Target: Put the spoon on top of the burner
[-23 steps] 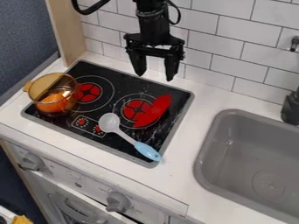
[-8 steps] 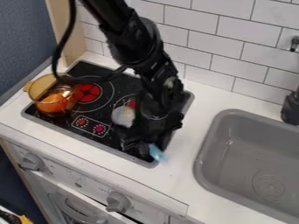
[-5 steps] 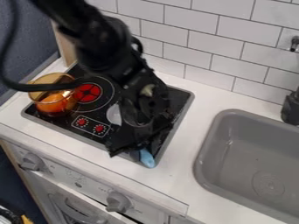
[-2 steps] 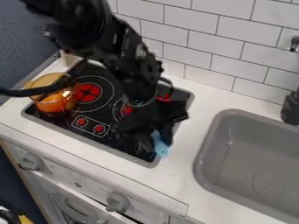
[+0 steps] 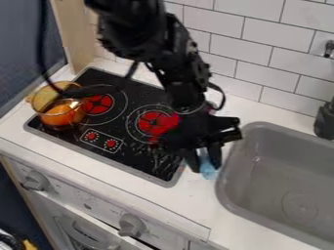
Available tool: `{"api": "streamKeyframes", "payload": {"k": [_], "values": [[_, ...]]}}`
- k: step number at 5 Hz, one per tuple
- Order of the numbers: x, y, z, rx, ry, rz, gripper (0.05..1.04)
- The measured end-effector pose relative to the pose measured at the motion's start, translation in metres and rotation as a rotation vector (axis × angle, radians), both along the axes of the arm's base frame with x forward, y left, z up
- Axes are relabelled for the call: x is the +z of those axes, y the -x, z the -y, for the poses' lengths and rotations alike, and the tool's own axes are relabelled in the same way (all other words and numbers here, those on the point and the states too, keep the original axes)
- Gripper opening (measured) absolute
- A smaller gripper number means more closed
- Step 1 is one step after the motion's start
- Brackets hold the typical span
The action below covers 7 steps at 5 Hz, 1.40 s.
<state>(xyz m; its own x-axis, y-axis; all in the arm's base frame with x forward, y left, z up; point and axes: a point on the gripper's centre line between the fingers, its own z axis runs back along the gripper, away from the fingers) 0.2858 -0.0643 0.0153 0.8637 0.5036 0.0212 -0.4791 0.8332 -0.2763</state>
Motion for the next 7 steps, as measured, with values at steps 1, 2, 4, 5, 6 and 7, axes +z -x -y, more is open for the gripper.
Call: {"api": "streamKeyframes", "payload": {"k": [1,2,4,5,6,7], "values": [[-0.007,-0.005,0.001,-0.008,-0.005,-0.034,0.328],[-0.011,-0.007,-0.007,0.029,-0.010,-0.047,0.328],[-0.013,-0.013,-0.036,0.147,0.009,-0.066,0.328],[-0.018,-0.018,-0.050,0.200,0.026,-0.093,0.328],[-0.018,-0.018,-0.070,0.269,0.019,-0.102,0.328],[-0.018,-0.016,-0.084,0.323,0.021,-0.109,0.328]]}}
